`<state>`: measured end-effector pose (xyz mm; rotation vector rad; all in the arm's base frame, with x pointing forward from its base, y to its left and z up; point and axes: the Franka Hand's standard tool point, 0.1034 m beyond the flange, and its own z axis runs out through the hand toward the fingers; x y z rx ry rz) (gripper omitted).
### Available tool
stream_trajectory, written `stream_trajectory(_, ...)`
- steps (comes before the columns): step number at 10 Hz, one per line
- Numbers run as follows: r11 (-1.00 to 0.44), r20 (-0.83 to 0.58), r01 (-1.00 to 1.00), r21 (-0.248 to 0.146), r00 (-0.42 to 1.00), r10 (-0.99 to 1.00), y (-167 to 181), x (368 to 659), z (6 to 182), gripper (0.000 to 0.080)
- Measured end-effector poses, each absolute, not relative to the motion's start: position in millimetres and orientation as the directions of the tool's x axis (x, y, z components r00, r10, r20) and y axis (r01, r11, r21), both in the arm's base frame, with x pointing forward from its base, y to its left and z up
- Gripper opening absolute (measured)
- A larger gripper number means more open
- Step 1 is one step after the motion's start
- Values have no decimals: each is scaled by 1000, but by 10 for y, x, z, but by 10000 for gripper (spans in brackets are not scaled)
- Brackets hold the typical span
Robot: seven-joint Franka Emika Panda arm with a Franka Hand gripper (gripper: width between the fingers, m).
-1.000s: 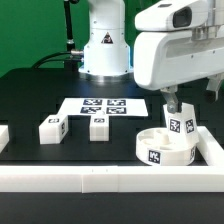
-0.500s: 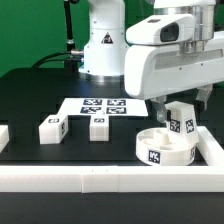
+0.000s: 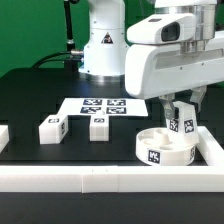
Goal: Assemble stool
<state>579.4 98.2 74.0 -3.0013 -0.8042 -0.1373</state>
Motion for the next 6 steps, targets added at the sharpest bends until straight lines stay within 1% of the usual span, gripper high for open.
stream_trajectory(1,-866,93,500,-7,863,497,981,5794,739,337)
stream_trajectory(3,-973,109,225,-49,970,219,1024,5803,735,337)
stream_trajectory(4,-996,97,35,-81,995,27,1083,5792,734,337)
stream_trajectory(6,-958,66,-258,-126,961,-267,1156,5785,739,337)
